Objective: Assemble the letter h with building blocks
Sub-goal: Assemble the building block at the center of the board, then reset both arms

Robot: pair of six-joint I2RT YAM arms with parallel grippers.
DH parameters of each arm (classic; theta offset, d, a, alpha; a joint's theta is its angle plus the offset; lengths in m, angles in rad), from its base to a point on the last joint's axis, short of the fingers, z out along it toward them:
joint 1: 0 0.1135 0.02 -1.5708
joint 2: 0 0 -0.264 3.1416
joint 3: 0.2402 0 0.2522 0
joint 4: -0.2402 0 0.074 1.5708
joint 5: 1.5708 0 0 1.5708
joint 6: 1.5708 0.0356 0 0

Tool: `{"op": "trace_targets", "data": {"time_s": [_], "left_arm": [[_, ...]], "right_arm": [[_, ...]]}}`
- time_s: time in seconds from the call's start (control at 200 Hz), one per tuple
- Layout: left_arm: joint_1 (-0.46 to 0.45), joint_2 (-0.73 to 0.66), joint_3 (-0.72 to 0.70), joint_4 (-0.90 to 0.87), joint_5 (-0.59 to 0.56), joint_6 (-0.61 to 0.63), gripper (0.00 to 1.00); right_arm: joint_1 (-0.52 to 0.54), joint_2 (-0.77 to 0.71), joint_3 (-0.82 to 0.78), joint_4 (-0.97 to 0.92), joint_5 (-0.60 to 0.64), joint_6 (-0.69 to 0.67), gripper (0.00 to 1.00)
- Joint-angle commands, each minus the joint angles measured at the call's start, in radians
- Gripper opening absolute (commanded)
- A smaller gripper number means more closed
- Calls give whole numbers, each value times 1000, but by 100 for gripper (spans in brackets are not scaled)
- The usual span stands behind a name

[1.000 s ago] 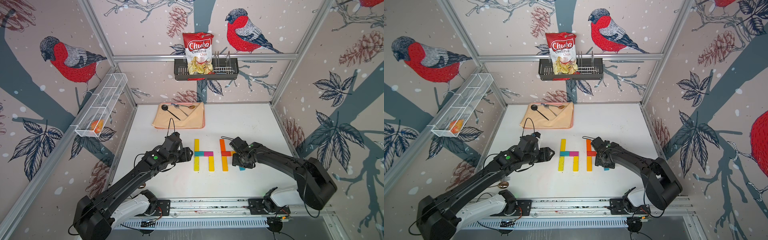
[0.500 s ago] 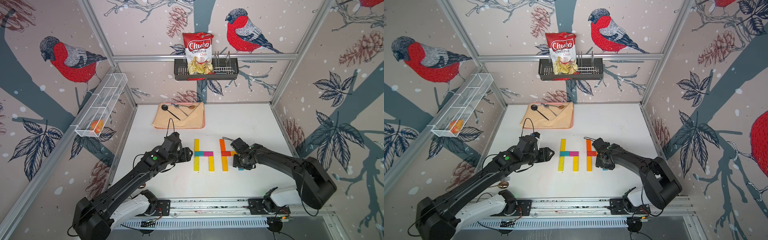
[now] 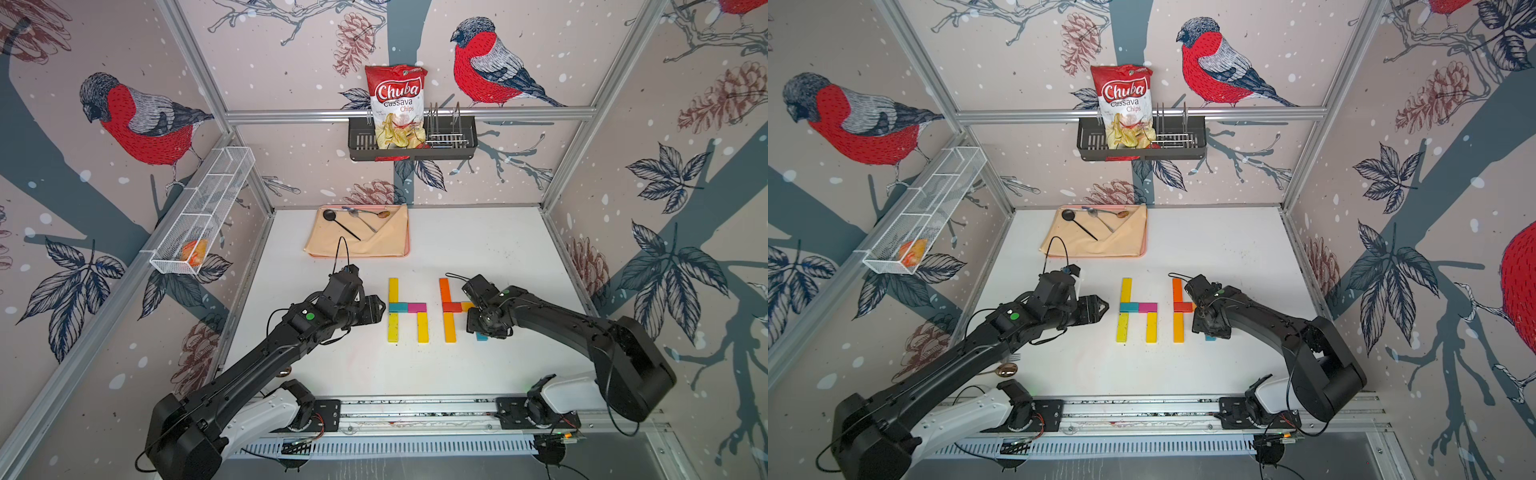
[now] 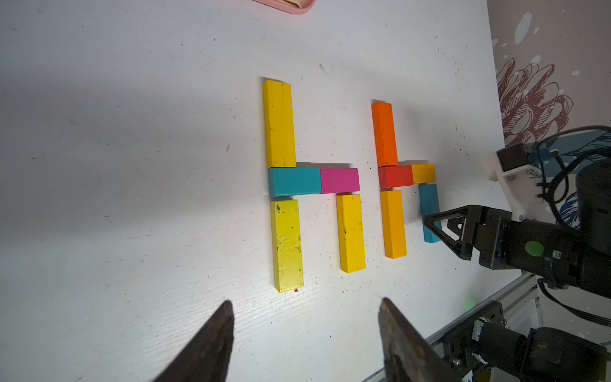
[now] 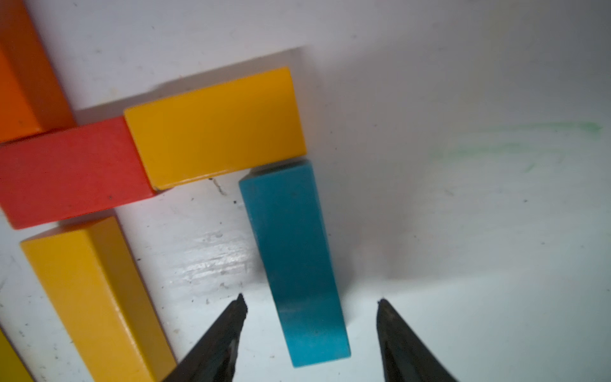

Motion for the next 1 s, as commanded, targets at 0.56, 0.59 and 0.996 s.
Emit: {"op": "trace_targets", "data": {"time_s": [0.56,0.59,0.996], "left_arm": [[2,-168,202,55,-891,178,96],[2,-190,157,112,-971,231,96],[322,-281,-568,1205,-1086,662,97]], "right_arm": [[-1,-859,-194,472,633,24,100],[-5,-929,-268,569,645,-26,100],[-545,-617,-374,693,650,-274,100]]}}
